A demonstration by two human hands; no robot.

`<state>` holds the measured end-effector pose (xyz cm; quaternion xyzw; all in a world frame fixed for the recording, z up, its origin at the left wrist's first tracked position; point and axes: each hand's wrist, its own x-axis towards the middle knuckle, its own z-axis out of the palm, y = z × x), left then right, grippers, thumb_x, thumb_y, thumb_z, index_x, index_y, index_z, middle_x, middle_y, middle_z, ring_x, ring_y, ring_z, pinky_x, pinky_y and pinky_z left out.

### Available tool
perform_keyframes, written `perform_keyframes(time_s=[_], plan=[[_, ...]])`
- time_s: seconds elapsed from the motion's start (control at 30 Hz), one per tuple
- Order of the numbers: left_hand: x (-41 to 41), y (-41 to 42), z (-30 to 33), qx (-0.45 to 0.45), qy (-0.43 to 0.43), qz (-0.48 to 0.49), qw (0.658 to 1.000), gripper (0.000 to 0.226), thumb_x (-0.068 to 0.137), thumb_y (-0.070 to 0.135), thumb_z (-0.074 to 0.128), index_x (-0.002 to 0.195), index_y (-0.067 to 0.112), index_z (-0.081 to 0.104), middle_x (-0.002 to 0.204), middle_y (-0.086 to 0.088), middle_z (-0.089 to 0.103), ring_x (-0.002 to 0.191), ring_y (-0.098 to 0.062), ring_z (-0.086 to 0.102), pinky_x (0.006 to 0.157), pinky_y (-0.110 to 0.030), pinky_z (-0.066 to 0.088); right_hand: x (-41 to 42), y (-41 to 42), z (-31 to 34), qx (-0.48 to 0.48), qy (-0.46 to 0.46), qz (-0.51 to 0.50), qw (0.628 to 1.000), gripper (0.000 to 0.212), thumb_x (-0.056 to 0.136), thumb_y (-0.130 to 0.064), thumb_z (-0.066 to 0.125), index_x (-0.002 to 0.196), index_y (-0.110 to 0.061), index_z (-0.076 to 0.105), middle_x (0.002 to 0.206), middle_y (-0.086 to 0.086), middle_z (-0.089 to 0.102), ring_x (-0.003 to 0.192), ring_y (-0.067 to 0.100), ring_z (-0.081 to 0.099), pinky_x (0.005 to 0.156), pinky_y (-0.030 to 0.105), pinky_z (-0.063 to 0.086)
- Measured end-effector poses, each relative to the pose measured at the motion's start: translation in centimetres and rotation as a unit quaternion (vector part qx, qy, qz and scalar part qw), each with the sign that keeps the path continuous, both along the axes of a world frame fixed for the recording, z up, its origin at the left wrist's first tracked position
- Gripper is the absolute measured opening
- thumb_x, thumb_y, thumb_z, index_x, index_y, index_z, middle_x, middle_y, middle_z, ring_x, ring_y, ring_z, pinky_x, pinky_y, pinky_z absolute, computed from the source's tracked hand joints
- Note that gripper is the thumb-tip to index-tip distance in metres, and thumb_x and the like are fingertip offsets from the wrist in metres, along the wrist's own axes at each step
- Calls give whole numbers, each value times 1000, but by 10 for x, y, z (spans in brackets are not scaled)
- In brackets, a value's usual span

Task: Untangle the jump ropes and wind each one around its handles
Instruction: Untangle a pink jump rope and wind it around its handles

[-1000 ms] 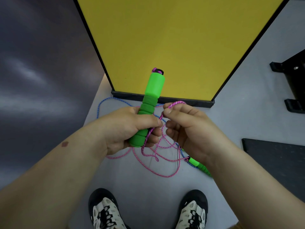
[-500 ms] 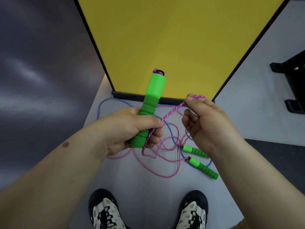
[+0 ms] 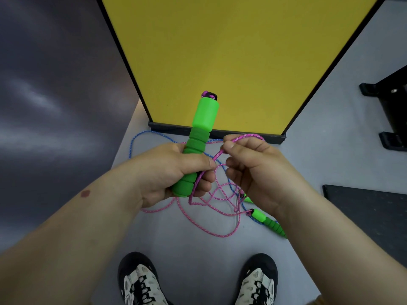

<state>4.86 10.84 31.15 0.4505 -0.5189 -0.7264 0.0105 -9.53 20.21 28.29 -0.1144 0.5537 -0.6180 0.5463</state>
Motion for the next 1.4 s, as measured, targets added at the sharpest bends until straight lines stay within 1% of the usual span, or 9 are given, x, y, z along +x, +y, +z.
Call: perform_keyframes(time_s=[0.17, 0.27, 0.47, 0.67, 0.97, 1.07, 1.17, 1.3, 1.4], plan=[[1, 0, 1, 0, 1, -6, 1000, 8, 90, 13, 70, 88, 6, 69, 73, -8, 70, 60, -18, 65, 66, -31, 61, -15, -2, 0, 5, -20, -115, 993, 5, 90, -14, 72, 88, -19, 74, 75, -2, 64, 61, 9, 56, 61, 22, 52], [0, 0, 2, 0, 3, -8, 1000, 8, 91, 13, 69, 88, 5, 69, 73, -8, 70, 60, -18, 65, 67, -31, 61, -15, -1, 0, 7, -30, -126, 992, 4, 90, -17, 73, 88, -20, 74, 77, -2, 65, 63, 10, 57, 60, 22, 52], [1, 1, 3, -5, 2, -15, 1000, 9, 92, 13, 68, 88, 5, 68, 74, -9, 69, 60, -18, 65, 68, -31, 61, -1, 1, -1, 7, -23, -10, 1000, 6, 90, -17, 71, 96, -16, 72, 86, 2, 69, 62, 9, 57, 58, 22, 53], [0, 0, 2, 0, 4, -11, 1000, 8, 93, 13, 67, 94, 5, 68, 73, -8, 70, 60, -17, 65, 67, -31, 60, 7, 3, 1, -7, 1, 83, 996, 7, 92, -10, 66, 95, -14, 71, 66, -3, 65, 58, 6, 56, 56, 19, 50], [0, 0, 1, 2, 7, 3, 1000, 8, 90, 12, 70, 88, 5, 70, 72, -9, 71, 58, -17, 65, 64, -30, 61, -12, -1, 1, -4, -3, -105, 994, 5, 92, -14, 69, 90, -17, 72, 73, -2, 62, 59, 8, 56, 60, 21, 50], [1, 0, 2, 2, 10, -6, 1000, 8, 91, 13, 69, 86, 6, 69, 72, -8, 71, 59, -17, 65, 66, -30, 61, -14, -1, 0, -1, -11, -124, 992, 3, 92, -15, 70, 92, -17, 72, 74, -2, 63, 59, 9, 56, 60, 22, 50], [1, 0, 2, 1, 12, -8, 1000, 8, 90, 13, 69, 86, 6, 69, 73, -8, 70, 60, -17, 65, 66, -30, 61, -10, 0, 0, 3, -21, -94, 995, 3, 93, -18, 69, 95, -16, 70, 80, 0, 67, 61, 10, 57, 59, 22, 51], [0, 0, 2, -1, 10, -8, 1000, 7, 91, 12, 69, 88, 6, 67, 73, -8, 70, 58, -16, 65, 64, -29, 61, -1, 1, 0, -5, -16, 18, 1000, 7, 93, -17, 66, 98, -14, 71, 85, 3, 69, 61, 9, 58, 57, 22, 51], [1, 1, 3, 3, 17, -17, 1000, 4, 93, 9, 66, 89, 7, 67, 70, -8, 68, 56, -15, 64, 59, -26, 59, 5, 2, -3, -15, -12, 71, 997, 19, 92, -18, 66, 106, -6, 69, 88, 5, 69, 65, 10, 58, 59, 22, 51]])
